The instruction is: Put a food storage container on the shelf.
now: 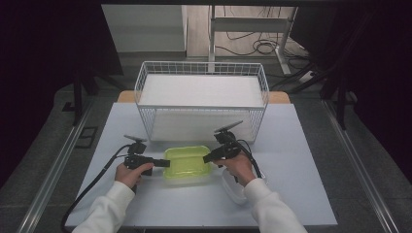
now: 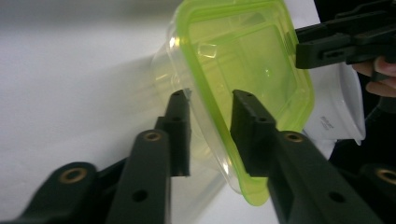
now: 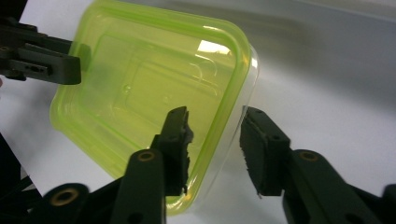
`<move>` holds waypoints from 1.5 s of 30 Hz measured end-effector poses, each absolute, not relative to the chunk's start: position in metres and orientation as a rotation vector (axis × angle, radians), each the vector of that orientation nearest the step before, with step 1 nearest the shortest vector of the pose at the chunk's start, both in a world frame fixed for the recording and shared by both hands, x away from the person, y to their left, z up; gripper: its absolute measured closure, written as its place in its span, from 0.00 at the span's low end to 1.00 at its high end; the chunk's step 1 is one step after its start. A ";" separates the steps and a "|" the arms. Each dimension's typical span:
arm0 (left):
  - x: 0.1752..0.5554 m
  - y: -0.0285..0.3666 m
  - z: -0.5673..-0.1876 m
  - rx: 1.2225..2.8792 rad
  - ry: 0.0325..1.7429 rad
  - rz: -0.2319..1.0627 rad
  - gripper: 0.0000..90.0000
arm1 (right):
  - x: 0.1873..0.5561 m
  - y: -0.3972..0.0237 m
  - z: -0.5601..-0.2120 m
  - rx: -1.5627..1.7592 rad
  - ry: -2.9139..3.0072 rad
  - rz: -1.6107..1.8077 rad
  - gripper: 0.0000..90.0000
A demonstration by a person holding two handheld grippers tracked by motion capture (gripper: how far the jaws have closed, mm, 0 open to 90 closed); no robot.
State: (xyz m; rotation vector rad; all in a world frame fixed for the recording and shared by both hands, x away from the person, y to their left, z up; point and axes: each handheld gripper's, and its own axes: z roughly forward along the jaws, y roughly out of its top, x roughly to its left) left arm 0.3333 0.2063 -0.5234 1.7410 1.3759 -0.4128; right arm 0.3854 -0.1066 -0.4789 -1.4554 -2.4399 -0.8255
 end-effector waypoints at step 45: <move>0.306 0.210 -0.463 1.669 1.096 -0.348 0.88 | 0.350 -0.150 -0.421 -1.216 -2.323 -1.317 0.85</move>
